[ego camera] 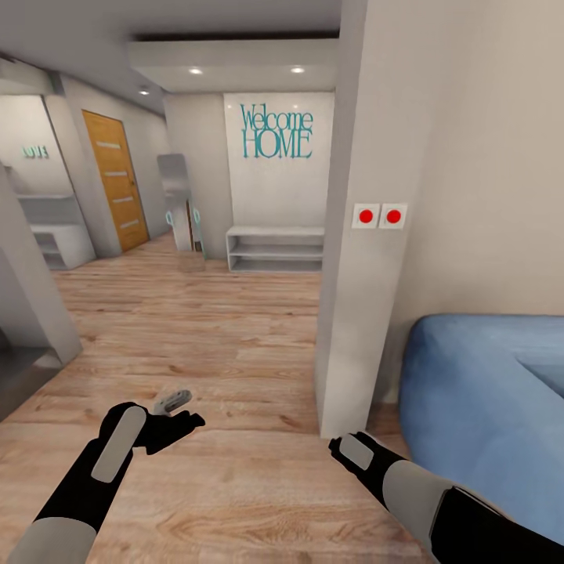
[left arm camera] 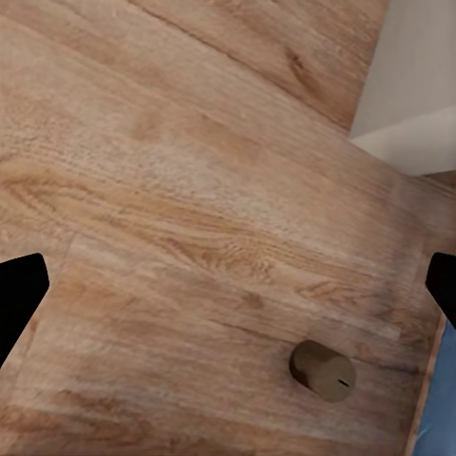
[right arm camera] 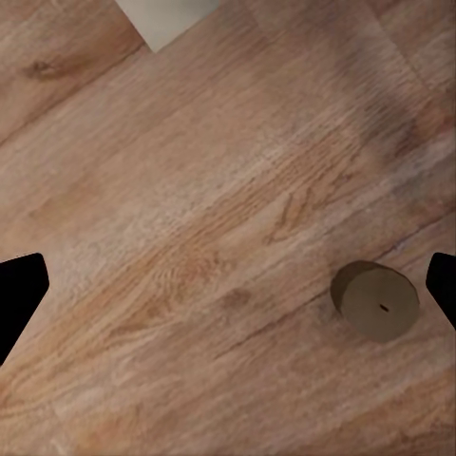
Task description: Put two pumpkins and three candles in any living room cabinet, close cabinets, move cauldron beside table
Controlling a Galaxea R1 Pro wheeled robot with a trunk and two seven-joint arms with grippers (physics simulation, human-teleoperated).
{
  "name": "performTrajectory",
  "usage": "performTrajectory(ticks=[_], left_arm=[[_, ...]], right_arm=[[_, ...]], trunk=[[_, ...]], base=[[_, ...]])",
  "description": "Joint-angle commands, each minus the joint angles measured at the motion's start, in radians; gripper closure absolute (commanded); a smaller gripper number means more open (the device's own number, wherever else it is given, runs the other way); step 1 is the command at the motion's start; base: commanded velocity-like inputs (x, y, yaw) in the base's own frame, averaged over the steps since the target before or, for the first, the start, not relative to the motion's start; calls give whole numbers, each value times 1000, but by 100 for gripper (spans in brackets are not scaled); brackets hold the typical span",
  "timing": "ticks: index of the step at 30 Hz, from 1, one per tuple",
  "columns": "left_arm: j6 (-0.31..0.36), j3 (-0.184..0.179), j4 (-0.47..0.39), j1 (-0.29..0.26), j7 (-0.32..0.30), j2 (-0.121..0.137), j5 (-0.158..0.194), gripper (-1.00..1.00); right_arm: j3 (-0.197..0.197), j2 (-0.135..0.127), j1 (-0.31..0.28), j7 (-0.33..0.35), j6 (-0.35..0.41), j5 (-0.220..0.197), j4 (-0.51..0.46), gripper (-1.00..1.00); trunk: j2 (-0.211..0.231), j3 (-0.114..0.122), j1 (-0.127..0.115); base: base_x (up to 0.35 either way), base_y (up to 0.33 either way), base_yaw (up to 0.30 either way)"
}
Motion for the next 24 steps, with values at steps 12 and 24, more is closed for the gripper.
performTrajectory(ticks=[12,24], left_arm=[[1,-1,-1,-1,10,0,11,-100],[1,-1,0,-1,10,0,11,-100]], right_arm=[[91,2,-1,-5,-2,1,-1,-100],[106,1,-1,-9,134,-8,0,-100]], trunk=[[-85,-39,46],[-169,-76,92]], base=[[0,0,0],[0,0,0]])
